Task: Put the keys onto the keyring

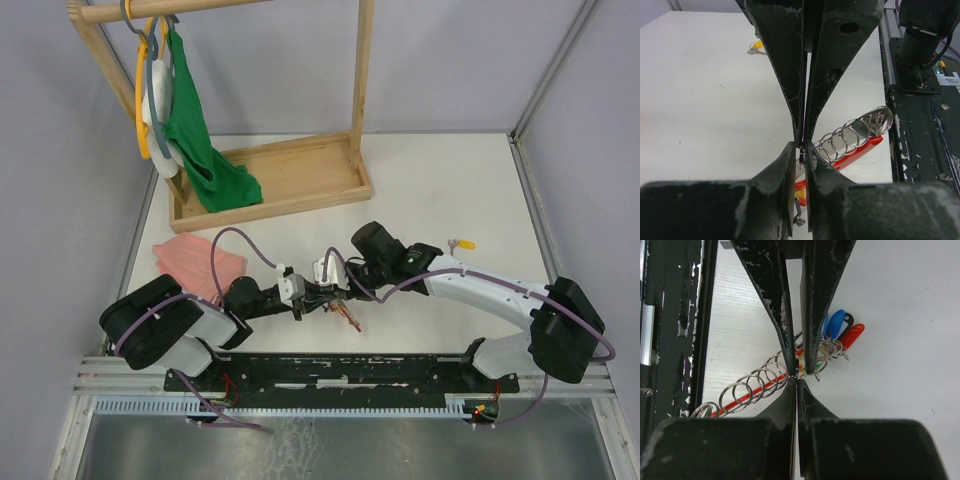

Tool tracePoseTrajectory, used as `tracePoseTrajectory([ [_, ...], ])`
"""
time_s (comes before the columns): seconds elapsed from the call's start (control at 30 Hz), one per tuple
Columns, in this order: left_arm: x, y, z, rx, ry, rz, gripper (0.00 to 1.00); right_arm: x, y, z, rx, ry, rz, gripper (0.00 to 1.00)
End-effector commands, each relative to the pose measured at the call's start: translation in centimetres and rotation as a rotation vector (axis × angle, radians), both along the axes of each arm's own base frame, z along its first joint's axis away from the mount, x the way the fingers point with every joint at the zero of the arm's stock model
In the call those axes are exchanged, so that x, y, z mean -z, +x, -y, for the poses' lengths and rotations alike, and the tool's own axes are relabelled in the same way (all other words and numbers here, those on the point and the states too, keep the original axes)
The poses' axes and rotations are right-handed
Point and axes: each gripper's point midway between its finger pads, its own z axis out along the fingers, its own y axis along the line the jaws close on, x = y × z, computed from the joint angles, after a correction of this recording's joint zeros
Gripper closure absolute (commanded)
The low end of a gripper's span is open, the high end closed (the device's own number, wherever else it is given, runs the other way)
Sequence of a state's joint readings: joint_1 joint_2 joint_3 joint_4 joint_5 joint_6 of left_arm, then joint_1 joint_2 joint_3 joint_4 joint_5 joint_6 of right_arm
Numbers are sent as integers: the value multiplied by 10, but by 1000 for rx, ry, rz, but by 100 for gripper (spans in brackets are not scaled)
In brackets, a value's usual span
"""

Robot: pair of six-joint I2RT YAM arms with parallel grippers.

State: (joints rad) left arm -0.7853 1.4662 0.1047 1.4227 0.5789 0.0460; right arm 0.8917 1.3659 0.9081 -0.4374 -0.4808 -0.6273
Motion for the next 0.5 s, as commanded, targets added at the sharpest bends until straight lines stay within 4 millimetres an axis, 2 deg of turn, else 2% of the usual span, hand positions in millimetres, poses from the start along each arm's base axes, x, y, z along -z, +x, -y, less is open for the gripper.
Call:
tracePoseTrajectory([
  [0.0,-6,1,5,21,15,53,81,-14,7,-4,-6,-43,57,99],
  [0.2,1,1,6,26,37,42,81,-16,9,-6,-17,-54,80,99],
  [0.47,-6,4,-5,-50,-4,41,78,-13,14,-2,4,-78,113,99],
])
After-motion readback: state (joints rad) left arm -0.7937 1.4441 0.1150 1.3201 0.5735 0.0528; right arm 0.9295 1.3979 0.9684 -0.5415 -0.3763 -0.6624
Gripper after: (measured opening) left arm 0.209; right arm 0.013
